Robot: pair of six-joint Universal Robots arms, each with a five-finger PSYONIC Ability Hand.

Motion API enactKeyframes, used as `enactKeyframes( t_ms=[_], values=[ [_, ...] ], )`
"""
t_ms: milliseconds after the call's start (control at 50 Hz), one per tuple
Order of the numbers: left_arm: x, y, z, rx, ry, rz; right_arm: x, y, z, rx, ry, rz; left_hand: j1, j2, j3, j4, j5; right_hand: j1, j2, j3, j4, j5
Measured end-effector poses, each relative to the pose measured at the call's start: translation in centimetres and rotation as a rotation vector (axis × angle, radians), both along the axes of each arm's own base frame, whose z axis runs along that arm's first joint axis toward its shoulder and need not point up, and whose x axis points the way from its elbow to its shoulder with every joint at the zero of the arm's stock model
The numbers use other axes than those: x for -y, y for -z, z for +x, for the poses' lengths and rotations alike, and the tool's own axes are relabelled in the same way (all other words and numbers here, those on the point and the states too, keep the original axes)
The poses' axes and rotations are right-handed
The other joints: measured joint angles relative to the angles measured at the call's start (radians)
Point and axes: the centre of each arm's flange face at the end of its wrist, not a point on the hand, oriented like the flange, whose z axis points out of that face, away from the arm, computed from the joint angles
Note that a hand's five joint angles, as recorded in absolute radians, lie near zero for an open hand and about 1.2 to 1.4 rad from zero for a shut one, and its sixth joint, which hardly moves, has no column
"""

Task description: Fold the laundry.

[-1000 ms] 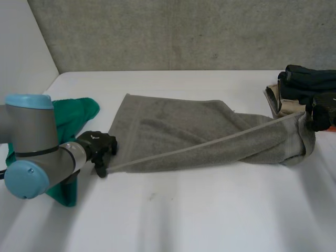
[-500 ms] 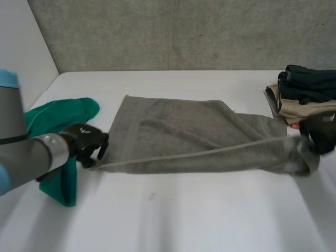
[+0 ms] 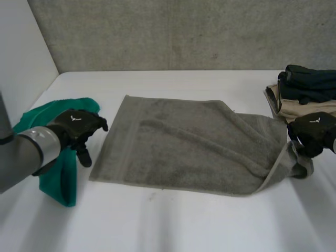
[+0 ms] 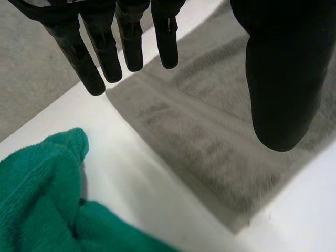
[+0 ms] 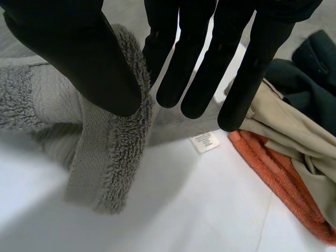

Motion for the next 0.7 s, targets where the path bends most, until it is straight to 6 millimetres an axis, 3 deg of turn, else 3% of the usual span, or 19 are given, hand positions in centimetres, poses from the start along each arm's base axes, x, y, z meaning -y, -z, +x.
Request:
enactKeyframes(
  t_ms=[340,500,700],
  values=[
    [-0.2,4.5,-2.9,0.037,-0.031,0.112,4.2,0.3,-1.5,0.232,0.237,-0.126,0.004,0.021,0.020,0.026,0.037,0.000,0.000,0.000,0.000,0.000],
    [0.5,5.8,-3.3,0.048,-0.026,0.137,4.9,1.0,-2.0,0.234,0.295,-0.143,0.021,0.045,0.044,0.050,0.060,0.000,0.000,0.000,0.000,0.000],
    [1.0,6.6,-3.5,0.054,-0.025,0.152,5.4,1.9,-2.3,0.228,0.330,-0.143,0.223,0.231,0.227,0.234,0.240,-0.001,0.000,0.000,0.000,0.000]
  ],
)
